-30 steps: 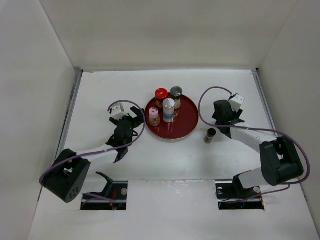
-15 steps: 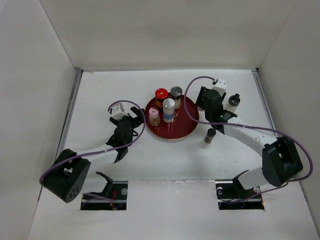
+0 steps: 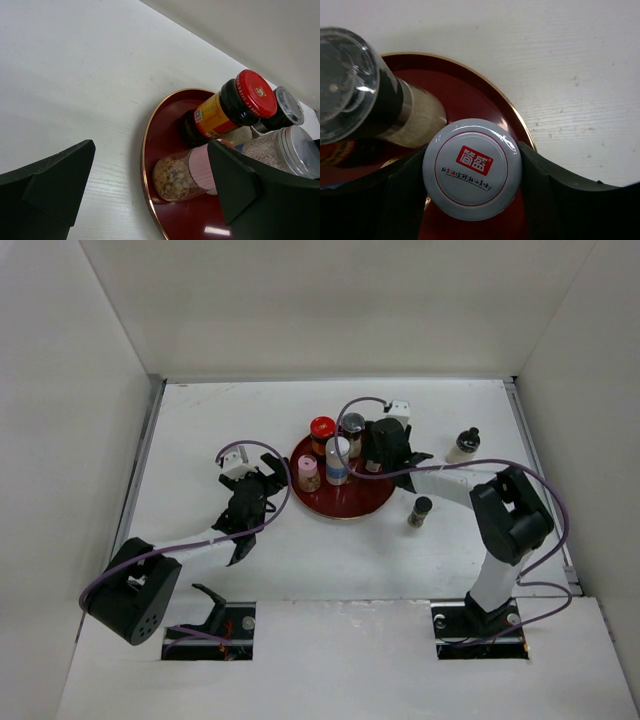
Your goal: Organize the condiment bottles
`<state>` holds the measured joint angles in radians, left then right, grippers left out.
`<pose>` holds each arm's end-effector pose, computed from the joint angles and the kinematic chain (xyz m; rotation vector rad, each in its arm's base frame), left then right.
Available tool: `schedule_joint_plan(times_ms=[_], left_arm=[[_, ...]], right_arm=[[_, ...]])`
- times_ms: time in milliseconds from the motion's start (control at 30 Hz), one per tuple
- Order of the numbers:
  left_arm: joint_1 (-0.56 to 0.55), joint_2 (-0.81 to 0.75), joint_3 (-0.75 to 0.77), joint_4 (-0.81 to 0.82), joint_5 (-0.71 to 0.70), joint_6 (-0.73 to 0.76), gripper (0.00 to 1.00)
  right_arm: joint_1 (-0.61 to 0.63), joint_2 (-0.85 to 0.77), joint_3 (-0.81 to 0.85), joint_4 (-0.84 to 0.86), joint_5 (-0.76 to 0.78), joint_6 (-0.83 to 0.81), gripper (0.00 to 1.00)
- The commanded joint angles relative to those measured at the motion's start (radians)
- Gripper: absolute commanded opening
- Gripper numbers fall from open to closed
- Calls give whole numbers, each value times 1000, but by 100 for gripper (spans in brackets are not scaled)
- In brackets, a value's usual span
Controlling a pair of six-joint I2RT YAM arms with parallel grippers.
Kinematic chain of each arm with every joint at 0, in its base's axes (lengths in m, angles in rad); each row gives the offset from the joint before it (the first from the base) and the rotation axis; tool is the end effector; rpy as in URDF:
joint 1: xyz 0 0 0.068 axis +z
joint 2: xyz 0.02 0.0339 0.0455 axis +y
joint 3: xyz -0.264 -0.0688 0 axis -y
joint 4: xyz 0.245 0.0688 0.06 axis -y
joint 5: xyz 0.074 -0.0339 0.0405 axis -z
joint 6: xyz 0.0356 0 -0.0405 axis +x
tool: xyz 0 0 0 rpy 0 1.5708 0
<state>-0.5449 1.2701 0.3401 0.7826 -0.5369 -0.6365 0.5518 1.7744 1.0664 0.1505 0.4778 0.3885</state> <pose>0.2145 -0.1087 0.1898 -0.4719 1.6489 -0.4203 0.3391 0.1895 0.2024 0.1085 2.0578 0.0700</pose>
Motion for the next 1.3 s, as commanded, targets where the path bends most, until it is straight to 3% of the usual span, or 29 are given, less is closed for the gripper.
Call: schedule_joint_plan(times_ms=[0,100,200,367,500,700,1000,1267], left_arm=[[-2,0,11,56,11,-8,99],[-2,2,11,56,11,-8,99],[-2,2,11,56,11,-8,99],[-3,3,11,58,11,-8,99],[0,0,11,57,11,-8,99],[1,5,11,58,11,-9,99],[-5,5,11,58,11,-9,99],[-8,9,14,58,11,-9,99]], right_arm=[[3,-9,78,136,1,-4,59],[4,-15,63,133,7,4,84],[4,-78,23,124,18,6,95],[-8,-246,-63,92,50,6,96],[-107,-371,-152,89,181,27,95],[-275,-377,-169,9,343,-16,100],[-425,-239,-102,-25,168,6,100],[-487,-150,-48,-17,35,10,92]])
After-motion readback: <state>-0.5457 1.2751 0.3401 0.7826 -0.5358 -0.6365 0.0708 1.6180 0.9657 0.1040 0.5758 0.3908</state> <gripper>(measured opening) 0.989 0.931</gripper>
